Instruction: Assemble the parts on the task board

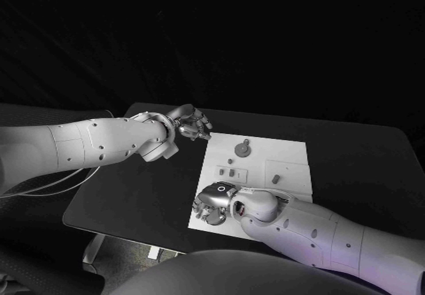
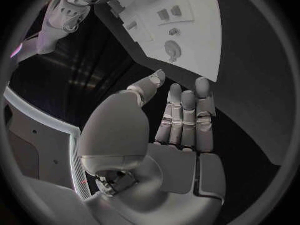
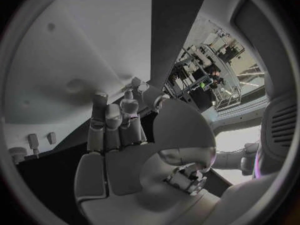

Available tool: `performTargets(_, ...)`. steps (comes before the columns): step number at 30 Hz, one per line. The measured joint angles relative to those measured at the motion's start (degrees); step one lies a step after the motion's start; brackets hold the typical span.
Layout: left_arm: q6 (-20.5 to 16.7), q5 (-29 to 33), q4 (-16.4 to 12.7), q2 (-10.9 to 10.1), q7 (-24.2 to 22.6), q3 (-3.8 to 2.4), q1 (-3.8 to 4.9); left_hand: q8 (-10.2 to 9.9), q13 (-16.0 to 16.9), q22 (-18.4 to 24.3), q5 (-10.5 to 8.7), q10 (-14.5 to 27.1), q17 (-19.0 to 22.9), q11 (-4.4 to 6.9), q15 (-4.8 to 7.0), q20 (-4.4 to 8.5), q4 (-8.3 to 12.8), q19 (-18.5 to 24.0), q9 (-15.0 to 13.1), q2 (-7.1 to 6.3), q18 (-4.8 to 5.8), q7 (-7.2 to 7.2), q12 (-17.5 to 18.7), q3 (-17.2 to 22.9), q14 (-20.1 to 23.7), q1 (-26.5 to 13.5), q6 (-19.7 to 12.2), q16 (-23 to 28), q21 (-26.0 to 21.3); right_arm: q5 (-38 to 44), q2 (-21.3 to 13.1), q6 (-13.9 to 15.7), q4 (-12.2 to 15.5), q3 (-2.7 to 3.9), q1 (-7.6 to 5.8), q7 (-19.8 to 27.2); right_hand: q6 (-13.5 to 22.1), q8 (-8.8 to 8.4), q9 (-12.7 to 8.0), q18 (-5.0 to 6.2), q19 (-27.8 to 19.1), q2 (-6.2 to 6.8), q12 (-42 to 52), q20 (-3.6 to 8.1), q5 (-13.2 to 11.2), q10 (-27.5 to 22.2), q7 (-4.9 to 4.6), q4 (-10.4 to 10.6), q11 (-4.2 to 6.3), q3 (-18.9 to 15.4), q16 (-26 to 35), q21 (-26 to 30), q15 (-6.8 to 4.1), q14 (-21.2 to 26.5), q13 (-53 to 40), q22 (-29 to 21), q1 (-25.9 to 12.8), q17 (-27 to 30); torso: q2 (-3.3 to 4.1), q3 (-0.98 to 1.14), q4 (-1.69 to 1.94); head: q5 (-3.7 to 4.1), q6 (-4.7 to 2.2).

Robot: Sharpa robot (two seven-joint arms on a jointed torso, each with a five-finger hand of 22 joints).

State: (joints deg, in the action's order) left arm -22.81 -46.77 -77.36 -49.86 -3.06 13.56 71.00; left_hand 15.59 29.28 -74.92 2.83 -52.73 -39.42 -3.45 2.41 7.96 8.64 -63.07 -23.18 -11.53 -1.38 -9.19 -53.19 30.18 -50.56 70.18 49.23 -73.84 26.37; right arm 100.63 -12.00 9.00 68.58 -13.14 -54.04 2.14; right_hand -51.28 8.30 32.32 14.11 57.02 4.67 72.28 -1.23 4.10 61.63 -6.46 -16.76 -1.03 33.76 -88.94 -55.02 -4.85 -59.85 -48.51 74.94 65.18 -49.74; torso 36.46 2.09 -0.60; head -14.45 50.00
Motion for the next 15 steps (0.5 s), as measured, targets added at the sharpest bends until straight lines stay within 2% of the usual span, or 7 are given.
performTargets(1,0.0,0.0,0.0,0.0,0.0,0.00,0.00,0.0,0.0,0.0,0.00,0.0,0.0,0.00,0.00,0.00,0.0,0.0,0.0,0.00,0.00,0.00,0.0,0.0,0.0,0.0,0.0,0.0,0.0,0.1,0.1,0.0,-0.1,0.04,0.09,0.0,0.0,0.00,0.0,-0.31,0.0,0.00,0.0,0.00,0.0,0.0,0.00,0.0,0.00,0.0,0.0,0.0,-0.03,0.0,0.0,0.0,0.0,0.0,0.00,0.01,-0.01,0.00,0.00)
performTargets(6,0.1,0.0,0.0,0.2,0.0,0.00,0.00,0.0,0.0,0.0,0.00,0.0,0.0,0.00,-0.01,0.00,0.0,0.0,0.0,0.00,0.00,0.04,0.0,0.0,0.0,0.0,0.0,0.0,0.0,0.3,0.3,0.3,-0.4,0.11,0.33,-0.1,0.0,0.18,0.0,0.23,0.0,0.00,0.0,0.00,0.0,0.0,0.00,0.0,0.00,0.0,0.0,-0.4,-0.04,-0.1,0.0,0.0,0.0,0.0,0.00,0.04,-0.01,-0.09,0.00)
performTargets(10,0.1,0.1,0.0,0.2,0.0,0.00,0.00,0.0,0.0,0.0,0.00,0.0,0.0,0.01,-0.08,-0.01,0.0,0.0,0.0,0.00,0.00,-0.11,0.0,0.0,0.1,0.0,-0.1,0.0,0.0,0.5,0.4,0.4,-0.4,0.11,0.36,-0.1,-0.6,1.03,0.0,0.50,0.0,-0.65,0.2,-0.01,0.0,0.0,-0.58,0.0,0.00,0.0,0.0,-0.4,-0.04,-0.1,-0.1,0.0,-0.6,0.0,0.00,0.05,-0.01,-0.14,0.00)
performTargets(12,0.1,0.1,0.0,0.3,0.0,0.00,0.00,0.0,0.0,0.0,0.00,0.0,0.0,0.01,-0.08,-0.02,0.0,0.0,0.0,0.00,0.00,-0.11,0.0,0.0,0.1,0.0,-0.1,0.0,0.0,0.5,0.4,0.4,-0.4,0.11,0.38,-0.1,-0.8,1.70,0.0,0.50,0.0,-1.55,0.2,-0.01,0.5,-0.3,-0.77,0.0,-0.30,0.3,-0.2,-0.4,0.04,-0.2,-0.1,0.0,-0.9,0.0,0.00,0.05,-0.01,-0.15,0.00)
performTargets(15,0.1,0.1,0.1,0.3,0.0,0.00,0.00,0.0,0.0,0.0,0.00,0.0,0.0,0.01,-0.08,-0.09,0.0,0.1,0.0,0.00,0.00,-0.11,0.0,0.0,0.1,0.0,-0.1,0.0,0.0,0.6,0.5,0.4,-0.4,0.11,0.44,-0.1,-1.5,2.35,0.1,0.49,0.0,-1.67,0.2,-0.01,0.8,-0.3,-0.40,-0.1,-0.30,0.4,-0.2,-0.5,0.04,-0.2,-0.2,0.0,-1.1,0.0,0.00,0.05,-0.01,-0.18,0.00)
